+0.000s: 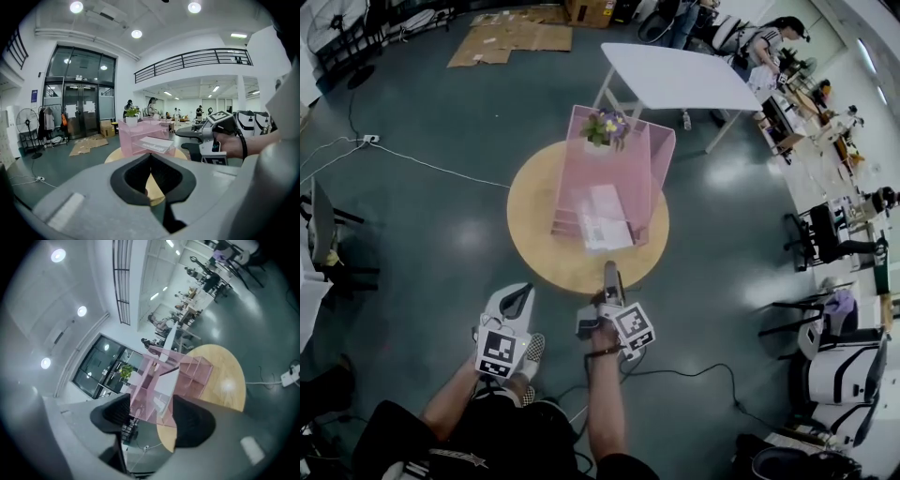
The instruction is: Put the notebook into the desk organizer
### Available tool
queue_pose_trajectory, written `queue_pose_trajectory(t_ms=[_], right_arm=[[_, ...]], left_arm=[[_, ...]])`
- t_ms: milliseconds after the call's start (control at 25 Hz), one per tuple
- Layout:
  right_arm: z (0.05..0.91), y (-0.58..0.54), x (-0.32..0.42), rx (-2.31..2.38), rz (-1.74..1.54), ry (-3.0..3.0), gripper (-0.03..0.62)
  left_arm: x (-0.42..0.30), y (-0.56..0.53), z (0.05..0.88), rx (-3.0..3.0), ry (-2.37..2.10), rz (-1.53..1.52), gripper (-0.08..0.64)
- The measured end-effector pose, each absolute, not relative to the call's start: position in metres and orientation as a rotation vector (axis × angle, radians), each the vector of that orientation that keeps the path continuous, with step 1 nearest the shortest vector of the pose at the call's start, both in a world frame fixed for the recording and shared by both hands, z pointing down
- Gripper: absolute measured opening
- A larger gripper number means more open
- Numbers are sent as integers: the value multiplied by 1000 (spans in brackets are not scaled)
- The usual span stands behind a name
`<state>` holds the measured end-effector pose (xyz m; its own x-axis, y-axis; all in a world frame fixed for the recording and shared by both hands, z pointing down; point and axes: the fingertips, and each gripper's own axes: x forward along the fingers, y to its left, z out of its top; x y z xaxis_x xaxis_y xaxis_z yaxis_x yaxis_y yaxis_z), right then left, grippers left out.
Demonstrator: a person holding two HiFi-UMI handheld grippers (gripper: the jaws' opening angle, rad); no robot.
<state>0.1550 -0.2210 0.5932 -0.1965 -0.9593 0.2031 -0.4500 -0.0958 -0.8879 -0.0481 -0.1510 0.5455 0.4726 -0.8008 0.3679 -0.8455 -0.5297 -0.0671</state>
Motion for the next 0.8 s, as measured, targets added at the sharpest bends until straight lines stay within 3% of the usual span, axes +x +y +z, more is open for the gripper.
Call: queue_pose_trajectory(t_ms=[800], right_arm=[[443, 28, 105, -1991, -321, 2366, 266]], left_arm=[[-60, 15, 455, 2780, -1473, 314, 11]])
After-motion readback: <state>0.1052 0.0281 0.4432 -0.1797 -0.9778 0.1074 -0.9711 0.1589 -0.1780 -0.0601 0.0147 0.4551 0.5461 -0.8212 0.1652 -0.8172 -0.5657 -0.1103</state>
